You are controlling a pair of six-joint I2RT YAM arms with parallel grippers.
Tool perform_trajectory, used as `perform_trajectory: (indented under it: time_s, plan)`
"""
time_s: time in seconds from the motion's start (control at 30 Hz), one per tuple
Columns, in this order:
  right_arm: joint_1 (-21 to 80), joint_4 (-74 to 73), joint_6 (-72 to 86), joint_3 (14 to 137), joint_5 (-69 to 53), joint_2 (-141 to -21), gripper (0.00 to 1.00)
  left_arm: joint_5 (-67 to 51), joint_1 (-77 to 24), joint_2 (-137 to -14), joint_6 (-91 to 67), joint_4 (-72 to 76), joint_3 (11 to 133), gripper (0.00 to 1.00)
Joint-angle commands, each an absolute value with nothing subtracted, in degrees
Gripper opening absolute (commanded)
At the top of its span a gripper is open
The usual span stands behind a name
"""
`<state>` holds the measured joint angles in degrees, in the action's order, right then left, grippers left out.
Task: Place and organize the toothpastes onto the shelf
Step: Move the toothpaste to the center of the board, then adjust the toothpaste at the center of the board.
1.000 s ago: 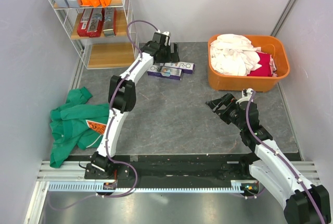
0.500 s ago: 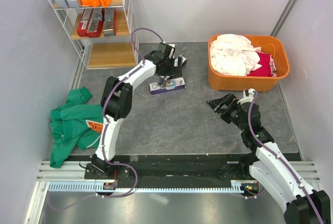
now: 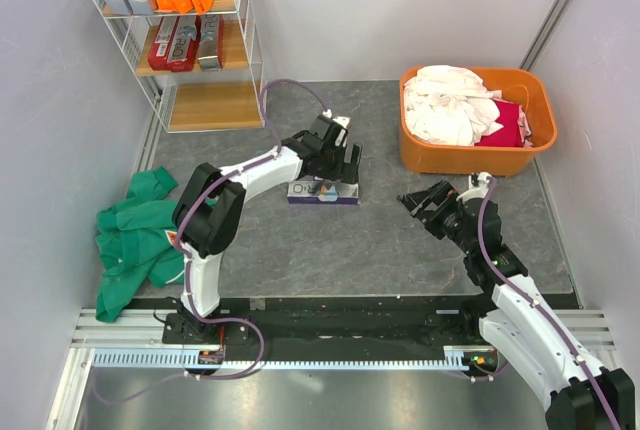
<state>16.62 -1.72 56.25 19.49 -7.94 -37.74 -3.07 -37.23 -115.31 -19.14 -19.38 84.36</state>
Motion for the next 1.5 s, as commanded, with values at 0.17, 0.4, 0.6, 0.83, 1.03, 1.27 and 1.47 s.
perform_trajectory:
  time_s: [0.17,0.4,0.6,0.83,1.03,1.27,1.47]
  plan:
    - [16.44,-1.49,56.95,18.99,-8.35,-37.00,0.98,-7.21,-42.27,-112.60,-23.73,-27.07,74.89,1.00]
    - [16.44,-1.49,57.13,18.72,-8.44,-36.74,0.98,-3.89,-44.65,-103.73,-21.36,-25.49,71.03,1.00]
    - [16.44,-1.49,57.22,18.46,-8.53,-36.74,0.98,5.00,-44.65,-93.88,-17.94,-24.96,66.28,1.00]
    - [16.44,-1.41,57.39,18.11,-8.53,-36.83,0.98,8.89,-44.65,-86.49,-16.08,-26.01,61.53,1.00]
    - [16.44,-1.32,57.39,18.19,-8.61,-37.44,0.98,9.75,-44.65,-83.85,-18.37,-26.72,56.87,1.00]
    - [16.35,-1.41,57.13,18.54,-8.79,-37.79,0.98,10.20,-44.65,-86.04,-14.79,-24.70,56.60,1.00]
    - [16.44,-1.41,57.04,19.25,-9.40,-38.85,0.98,11.25,-44.65,-89.47,-4.59,-23.29,59.15,1.00]
